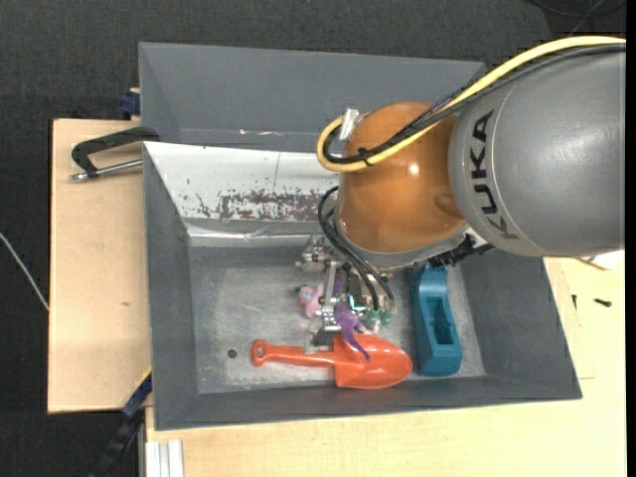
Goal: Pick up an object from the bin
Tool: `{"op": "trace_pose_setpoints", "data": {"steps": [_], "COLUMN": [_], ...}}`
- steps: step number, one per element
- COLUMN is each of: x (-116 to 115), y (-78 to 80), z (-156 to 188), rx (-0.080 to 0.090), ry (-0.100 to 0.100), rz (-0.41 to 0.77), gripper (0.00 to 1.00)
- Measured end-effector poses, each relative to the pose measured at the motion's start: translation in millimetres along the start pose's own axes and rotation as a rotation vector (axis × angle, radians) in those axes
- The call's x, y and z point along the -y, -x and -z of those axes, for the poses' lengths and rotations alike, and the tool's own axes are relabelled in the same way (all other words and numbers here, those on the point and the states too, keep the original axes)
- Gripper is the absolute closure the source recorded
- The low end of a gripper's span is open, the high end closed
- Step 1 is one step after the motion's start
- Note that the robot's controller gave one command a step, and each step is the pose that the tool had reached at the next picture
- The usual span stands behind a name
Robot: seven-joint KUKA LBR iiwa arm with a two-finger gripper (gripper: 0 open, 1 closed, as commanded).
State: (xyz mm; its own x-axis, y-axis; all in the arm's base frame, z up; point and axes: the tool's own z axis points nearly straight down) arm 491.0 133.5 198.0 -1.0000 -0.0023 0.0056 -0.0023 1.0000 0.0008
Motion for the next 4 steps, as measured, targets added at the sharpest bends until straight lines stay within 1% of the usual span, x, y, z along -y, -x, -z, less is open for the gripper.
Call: {"op": "trace_pose_setpoints", "data": {"steps": [1, 2, 3, 4], "x": [1, 14, 38, 67], "y": [1.7, 7.3, 17.8, 28.2], "z": [3, -14, -85, -111], "rx": [0.007, 0.019, 0.011, 0.027], "ry": [0.001, 0.006, 0.001, 0.008], "rz": [-0.002, 0.025, 0.037, 0.126], "gripper": [0.00, 0.00, 0.00, 0.00]}}
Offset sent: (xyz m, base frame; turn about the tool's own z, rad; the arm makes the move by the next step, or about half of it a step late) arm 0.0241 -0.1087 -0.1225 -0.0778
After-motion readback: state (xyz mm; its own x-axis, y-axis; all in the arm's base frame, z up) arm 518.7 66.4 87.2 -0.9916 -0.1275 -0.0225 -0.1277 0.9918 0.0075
